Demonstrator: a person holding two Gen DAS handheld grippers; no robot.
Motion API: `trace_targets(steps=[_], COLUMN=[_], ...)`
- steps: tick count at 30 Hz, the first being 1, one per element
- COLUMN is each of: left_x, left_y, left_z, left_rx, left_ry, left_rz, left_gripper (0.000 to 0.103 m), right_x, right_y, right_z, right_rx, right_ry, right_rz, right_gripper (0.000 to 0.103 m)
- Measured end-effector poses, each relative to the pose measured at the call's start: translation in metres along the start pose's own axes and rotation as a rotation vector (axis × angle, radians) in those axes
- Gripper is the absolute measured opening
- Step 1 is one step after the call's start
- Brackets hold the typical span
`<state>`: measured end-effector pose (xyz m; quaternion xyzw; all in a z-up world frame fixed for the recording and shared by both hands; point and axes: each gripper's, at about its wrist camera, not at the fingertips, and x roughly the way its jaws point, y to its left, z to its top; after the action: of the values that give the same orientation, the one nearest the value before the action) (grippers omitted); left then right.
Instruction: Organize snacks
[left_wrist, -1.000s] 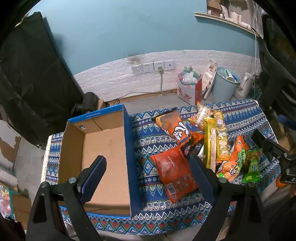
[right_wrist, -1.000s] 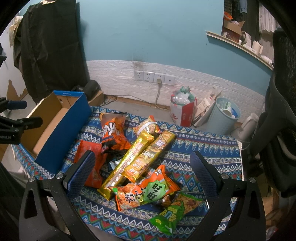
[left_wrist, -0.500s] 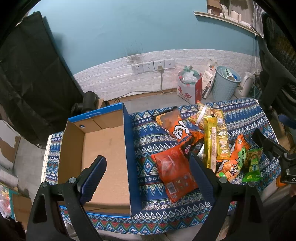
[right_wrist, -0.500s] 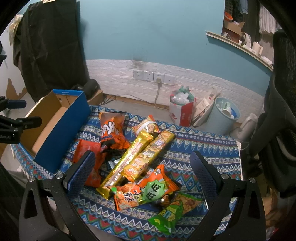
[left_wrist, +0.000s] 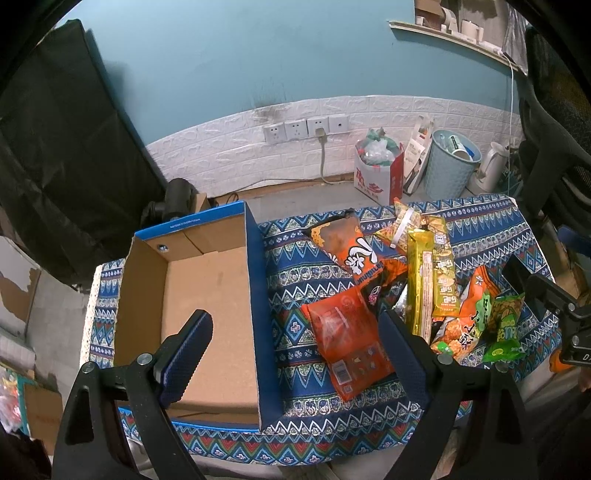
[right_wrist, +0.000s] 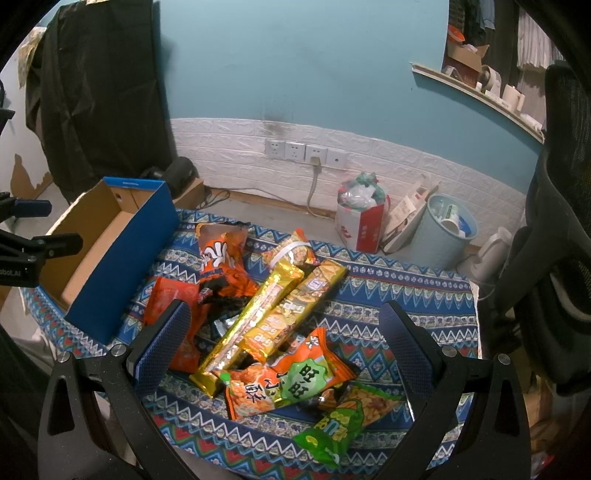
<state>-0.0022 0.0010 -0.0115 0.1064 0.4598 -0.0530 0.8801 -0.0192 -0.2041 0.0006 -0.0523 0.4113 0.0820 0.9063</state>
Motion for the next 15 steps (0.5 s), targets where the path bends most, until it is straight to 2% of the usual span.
trace_targets(steps=[15], left_x=[0.002], left_y=[-0.0007], left_z=[-0.0026], left_rx=[-0.001], left_ry=[0.008], left_rz=[0.0], left_gripper=[0.092], right_x=[-0.0008], right_y=[-0.0021], right_z=[0.0004], right_rx=[-0.002], right_ry=[0.003], right_rz=[-0.006], right_gripper=[0.1])
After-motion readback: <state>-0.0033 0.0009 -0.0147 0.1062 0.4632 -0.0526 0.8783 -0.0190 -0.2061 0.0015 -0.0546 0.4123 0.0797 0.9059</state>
